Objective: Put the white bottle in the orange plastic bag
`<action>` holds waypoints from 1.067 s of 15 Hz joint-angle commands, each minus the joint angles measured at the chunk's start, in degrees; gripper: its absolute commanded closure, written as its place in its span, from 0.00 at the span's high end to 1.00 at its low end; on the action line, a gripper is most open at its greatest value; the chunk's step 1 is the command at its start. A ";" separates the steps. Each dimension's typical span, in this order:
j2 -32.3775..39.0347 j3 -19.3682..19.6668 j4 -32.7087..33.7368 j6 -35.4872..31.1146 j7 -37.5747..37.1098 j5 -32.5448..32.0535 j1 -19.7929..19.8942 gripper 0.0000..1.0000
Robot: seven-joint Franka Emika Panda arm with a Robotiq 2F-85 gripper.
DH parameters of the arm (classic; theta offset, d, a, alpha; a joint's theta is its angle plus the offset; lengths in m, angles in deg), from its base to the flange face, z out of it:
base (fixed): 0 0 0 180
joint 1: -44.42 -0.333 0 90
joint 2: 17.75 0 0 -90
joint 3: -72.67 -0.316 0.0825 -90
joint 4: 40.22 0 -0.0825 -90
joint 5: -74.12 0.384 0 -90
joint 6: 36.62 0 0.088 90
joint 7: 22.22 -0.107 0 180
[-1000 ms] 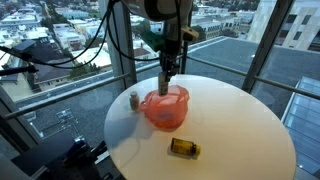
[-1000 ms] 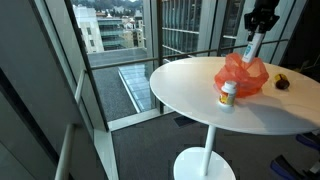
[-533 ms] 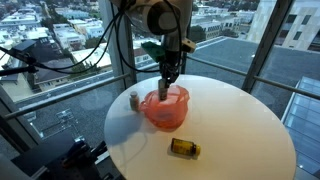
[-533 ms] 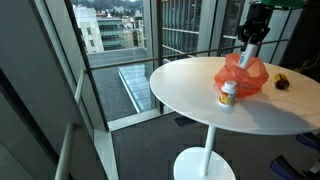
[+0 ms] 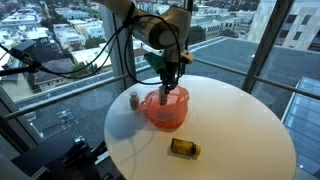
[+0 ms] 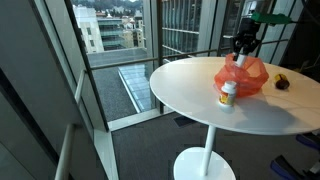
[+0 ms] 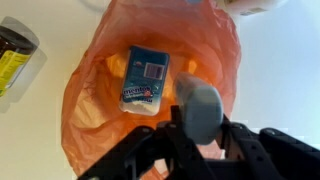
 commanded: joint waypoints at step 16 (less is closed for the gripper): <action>4.22 -1.16 0.63 -2.74 2.09 1.15 -0.16 0.20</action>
